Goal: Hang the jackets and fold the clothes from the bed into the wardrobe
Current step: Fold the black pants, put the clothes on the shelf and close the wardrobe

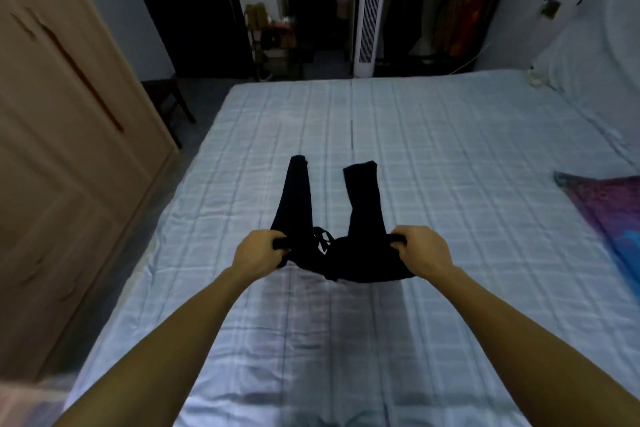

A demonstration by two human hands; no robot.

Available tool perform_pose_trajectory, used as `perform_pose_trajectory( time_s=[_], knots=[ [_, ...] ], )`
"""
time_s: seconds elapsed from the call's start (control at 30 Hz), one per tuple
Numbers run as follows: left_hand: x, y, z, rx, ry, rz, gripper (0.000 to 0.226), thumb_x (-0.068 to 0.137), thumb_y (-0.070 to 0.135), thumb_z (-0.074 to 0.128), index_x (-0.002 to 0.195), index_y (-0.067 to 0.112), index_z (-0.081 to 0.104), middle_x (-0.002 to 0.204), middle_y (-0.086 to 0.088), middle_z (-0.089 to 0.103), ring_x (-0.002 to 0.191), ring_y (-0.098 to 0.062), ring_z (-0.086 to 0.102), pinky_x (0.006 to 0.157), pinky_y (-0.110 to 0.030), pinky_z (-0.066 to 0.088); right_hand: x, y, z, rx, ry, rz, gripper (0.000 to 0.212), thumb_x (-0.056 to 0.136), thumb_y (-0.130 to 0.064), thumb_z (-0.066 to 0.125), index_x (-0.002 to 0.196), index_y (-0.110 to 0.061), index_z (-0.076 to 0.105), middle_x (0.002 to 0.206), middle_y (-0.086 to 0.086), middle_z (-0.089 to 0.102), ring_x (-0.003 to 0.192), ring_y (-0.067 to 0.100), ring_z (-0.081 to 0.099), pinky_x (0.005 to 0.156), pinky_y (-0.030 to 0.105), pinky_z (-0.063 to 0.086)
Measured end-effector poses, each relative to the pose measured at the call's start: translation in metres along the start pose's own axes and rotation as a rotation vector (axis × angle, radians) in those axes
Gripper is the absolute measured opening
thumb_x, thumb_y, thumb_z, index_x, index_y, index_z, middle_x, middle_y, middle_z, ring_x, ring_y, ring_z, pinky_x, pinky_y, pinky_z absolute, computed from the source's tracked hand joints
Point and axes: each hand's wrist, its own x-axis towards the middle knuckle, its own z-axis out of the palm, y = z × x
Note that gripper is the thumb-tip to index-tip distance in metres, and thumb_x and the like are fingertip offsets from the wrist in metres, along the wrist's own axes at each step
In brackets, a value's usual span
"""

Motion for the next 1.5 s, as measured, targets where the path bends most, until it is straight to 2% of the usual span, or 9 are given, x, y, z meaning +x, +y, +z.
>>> perform_pose_trajectory(
  time_s=[0.1, 0.4, 0.6, 0.73, 0.83, 0.93, 1.17, 1.3, 1.5],
  knots=[
    [-0.029, -0.025, 0.030, 0.026, -0.071, 0.014, 0.010, 0.083, 0.028, 0.064, 0.088, 0.030, 0.072, 0.082, 0.005, 0.071, 0.071, -0.014, 0.063, 0.054, -0.022, 0.041, -0.040, 0.002, 0.030, 0.019, -0.079, 0.039, 0.023, 0.090, -0.022, 0.059, 0.112, -0.022, 0.067, 0.104, 0.003, 0.069, 0.090, 0.023, 0.064, 0.065, 0.026, 0.045],
    [-0.099, -0.100, 0.129, 0.206, -0.165, 0.145, 0.024, 0.085, 0.027, 0.064, 0.109, 0.024, 0.067, 0.106, 0.001, 0.066, 0.096, -0.021, 0.062, 0.080, -0.033, 0.050, -0.144, 0.010, 0.140, -0.042, -0.226, 0.123, 0.022, 0.092, -0.022, 0.055, 0.110, -0.028, 0.066, 0.105, -0.002, 0.069, 0.091, 0.021, 0.064, 0.076, 0.028, 0.049],
    [-0.132, -0.161, 0.210, 0.428, -0.234, 0.224, 0.023, 0.083, 0.022, 0.066, 0.104, 0.014, 0.067, 0.095, -0.009, 0.060, 0.083, -0.029, 0.058, 0.070, -0.037, 0.048, -0.196, 0.019, 0.236, -0.206, -0.284, 0.130, 0.038, 0.085, -0.011, 0.050, 0.116, -0.029, 0.062, 0.109, -0.001, 0.067, 0.097, 0.021, 0.062, 0.081, 0.030, 0.042],
    [-0.148, -0.178, 0.248, 0.243, -0.381, 0.082, 0.035, 0.091, 0.035, 0.057, 0.121, 0.018, 0.061, 0.118, -0.009, 0.056, 0.106, -0.026, 0.054, 0.091, -0.037, 0.046, -0.216, 0.026, 0.282, -0.193, -0.374, 0.193, 0.043, 0.083, -0.011, 0.051, 0.123, -0.026, 0.059, 0.118, 0.001, 0.064, 0.105, 0.021, 0.060, 0.088, 0.031, 0.044],
    [-0.151, -0.172, 0.260, 0.009, -0.327, -0.017, 0.034, 0.089, 0.029, 0.062, 0.119, 0.014, 0.063, 0.115, -0.009, 0.059, 0.103, -0.022, 0.058, 0.089, -0.027, 0.045, -0.224, 0.025, 0.298, -0.141, -0.443, 0.244, 0.043, 0.083, -0.018, 0.055, 0.124, -0.026, 0.059, 0.123, 0.000, 0.062, 0.112, 0.021, 0.056, 0.095, 0.032, 0.039],
    [-0.135, -0.159, 0.260, -0.046, -0.300, -0.040, 0.033, 0.091, 0.028, 0.060, 0.120, 0.014, 0.062, 0.114, -0.008, 0.059, 0.099, -0.020, 0.058, 0.085, -0.024, 0.044, -0.215, 0.020, 0.299, -0.076, -0.393, 0.246, 0.042, 0.083, -0.019, 0.053, 0.124, -0.025, 0.059, 0.121, 0.001, 0.063, 0.109, 0.022, 0.058, 0.090, 0.031, 0.042],
    [-0.063, -0.116, 0.251, -0.035, -0.272, 0.028, 0.038, 0.093, 0.029, 0.055, 0.127, 0.013, 0.055, 0.114, -0.010, 0.058, 0.100, -0.022, 0.057, 0.092, -0.038, 0.047, -0.146, 0.010, 0.283, 0.084, -0.245, 0.163, 0.032, 0.091, -0.023, 0.048, 0.120, -0.021, 0.061, 0.115, 0.005, 0.063, 0.097, 0.025, 0.061, 0.086, 0.037, 0.048],
    [-0.016, -0.099, 0.252, -0.010, -0.358, 0.055, 0.039, 0.094, 0.029, 0.054, 0.131, 0.014, 0.051, 0.118, -0.008, 0.056, 0.105, -0.019, 0.055, 0.096, -0.040, 0.046, -0.098, 0.015, 0.282, 0.203, -0.272, 0.152, 0.029, 0.093, -0.025, 0.048, 0.119, -0.022, 0.061, 0.115, 0.004, 0.061, 0.097, 0.021, 0.061, 0.088, 0.039, 0.048],
    [0.045, -0.103, 0.250, -0.029, -0.273, -0.025, 0.039, 0.094, 0.029, 0.053, 0.130, 0.014, 0.052, 0.120, -0.009, 0.056, 0.109, -0.019, 0.055, 0.098, -0.038, 0.045, -0.030, 0.023, 0.284, 0.273, -0.323, 0.180, 0.028, 0.094, -0.024, 0.048, 0.118, -0.021, 0.060, 0.115, 0.002, 0.061, 0.099, 0.016, 0.059, 0.089, 0.031, 0.049]
  ],
)
